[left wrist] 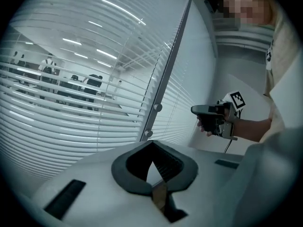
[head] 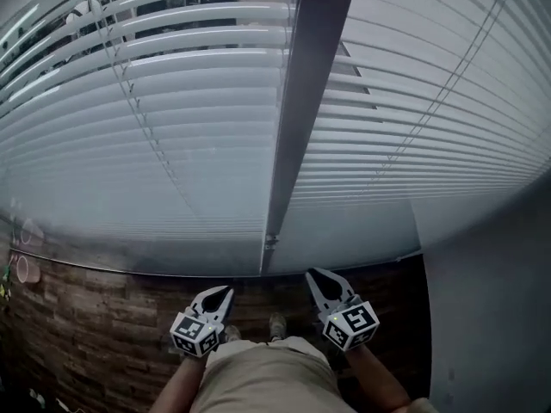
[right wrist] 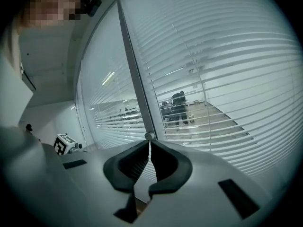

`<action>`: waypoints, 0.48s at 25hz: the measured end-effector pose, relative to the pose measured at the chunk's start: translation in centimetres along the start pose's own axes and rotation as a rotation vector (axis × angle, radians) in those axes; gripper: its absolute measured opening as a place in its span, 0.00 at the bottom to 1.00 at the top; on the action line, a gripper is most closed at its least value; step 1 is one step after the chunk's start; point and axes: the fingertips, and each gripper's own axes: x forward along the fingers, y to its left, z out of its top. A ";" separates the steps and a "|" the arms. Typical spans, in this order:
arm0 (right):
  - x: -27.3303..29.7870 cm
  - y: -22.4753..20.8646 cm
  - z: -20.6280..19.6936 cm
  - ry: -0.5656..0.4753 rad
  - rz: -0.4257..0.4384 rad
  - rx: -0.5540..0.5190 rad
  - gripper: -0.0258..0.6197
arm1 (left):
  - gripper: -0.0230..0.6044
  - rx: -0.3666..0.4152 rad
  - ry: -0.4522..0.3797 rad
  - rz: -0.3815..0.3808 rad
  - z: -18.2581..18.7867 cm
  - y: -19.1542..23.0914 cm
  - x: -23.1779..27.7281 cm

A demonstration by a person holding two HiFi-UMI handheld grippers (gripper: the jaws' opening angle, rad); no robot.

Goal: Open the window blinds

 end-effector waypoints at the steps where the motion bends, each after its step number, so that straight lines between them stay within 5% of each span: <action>1: 0.3 -0.5 -1.8 -0.008 0.001 0.002 0.07 | 0.05 -0.001 0.004 0.002 -1.5 0.7 0.5; 12: 1.8 -4.7 -8.0 -0.011 0.036 0.023 0.06 | 0.05 0.000 0.027 0.006 -6.2 1.9 5.5</action>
